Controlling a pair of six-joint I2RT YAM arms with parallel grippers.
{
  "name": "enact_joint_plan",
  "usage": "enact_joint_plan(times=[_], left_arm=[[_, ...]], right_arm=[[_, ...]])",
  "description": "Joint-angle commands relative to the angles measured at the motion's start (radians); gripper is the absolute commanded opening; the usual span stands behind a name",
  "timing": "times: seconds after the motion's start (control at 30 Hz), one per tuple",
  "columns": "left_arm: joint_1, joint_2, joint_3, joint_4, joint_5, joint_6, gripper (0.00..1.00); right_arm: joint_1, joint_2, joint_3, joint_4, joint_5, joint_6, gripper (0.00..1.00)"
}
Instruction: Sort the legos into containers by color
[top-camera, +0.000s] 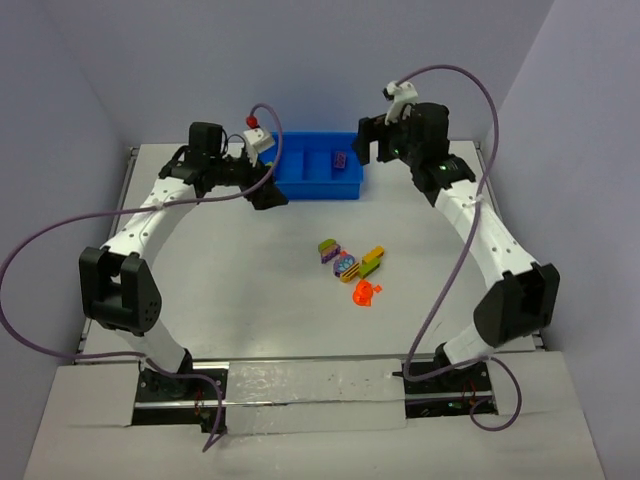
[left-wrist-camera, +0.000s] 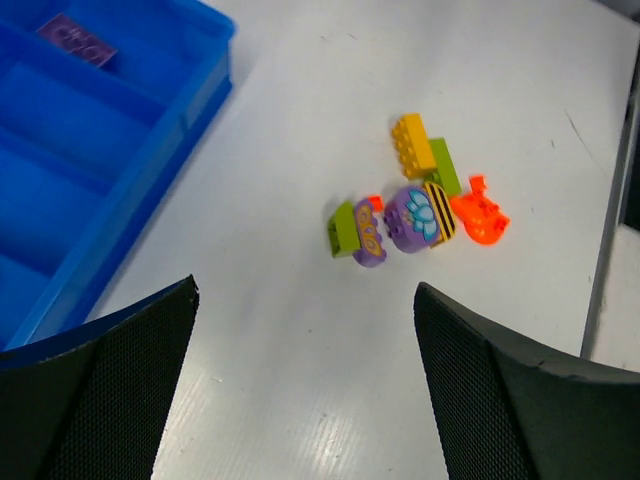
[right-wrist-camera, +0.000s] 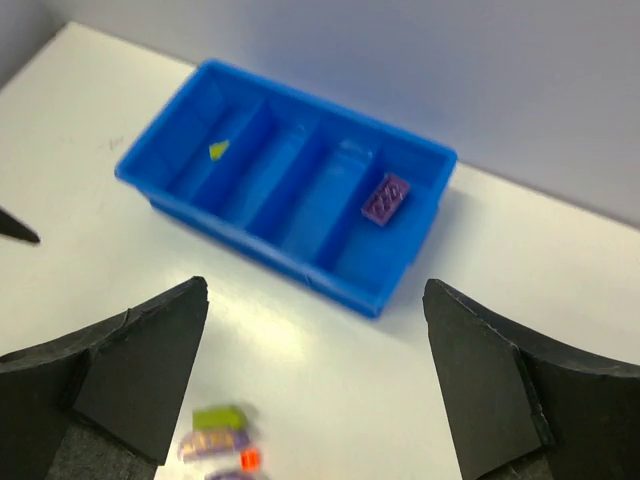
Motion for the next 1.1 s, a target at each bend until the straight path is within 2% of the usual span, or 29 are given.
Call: enact_joint_plan(times=[0.0,0.13,0.23,0.33,0.37,0.43,0.47,0.5,0.6,0.73,0.93,1.07], left_arm=[[-0.029,0.008,0.003,-0.108,0.14,0.319,0.95],[-0.125,0.108,0.099,-0.416,0.131,0.809,0.96],[-0.156,0.22,0.224,-0.526,0.144,0.888,0.96],[-0.199,0.309,0.306,-0.521,0.13,0.789,0.94],[-0.221,0.315,0.305,-0.474,0.094,0.718,0.94],[-0.27,0.282,0.177,-0.202,-0.049,0.432,0.93],[-0.301,0.256,0.102,-0.115,-0.153,0.354,0.92],[-0.306,0.255,0.098,-0.07,-0.161,0.312,0.92],[-0.385,0.253,0.019,-0.028,-0.36,0.195,0.9],[-0.412,0.273,-0.003,0.001,-0.408,0.107,0.89],[-0.428,0.308,0.004,0.106,-0.554,-0.035,0.88],[-0.435,0.346,0.044,0.099,-0.589,-0.049,0.87]], right_arm=[[-0.012,-0.023,-0.138,-0.13,-0.077,-0.057,0.95],[-0.083,-0.093,-0.239,-0.17,-0.198,-0.002,0.96],[-0.124,-0.114,-0.272,-0.208,-0.203,0.007,0.95],[-0.151,-0.16,-0.318,-0.214,-0.174,0.013,0.96],[-0.159,-0.176,-0.333,-0.216,-0.167,0.013,0.96],[-0.179,-0.2,-0.353,-0.228,-0.146,0.009,0.96],[-0.19,-0.211,-0.361,-0.235,-0.141,0.008,0.96],[-0.199,-0.211,-0.361,-0.24,-0.143,0.007,0.96],[-0.224,-0.221,-0.37,-0.25,-0.144,0.006,0.96],[-0.24,-0.212,-0.368,-0.251,-0.139,0.012,0.96],[-0.241,-0.201,-0.355,-0.246,-0.163,0.024,0.96],[-0.243,-0.2,-0.347,-0.248,-0.175,0.024,0.96]])
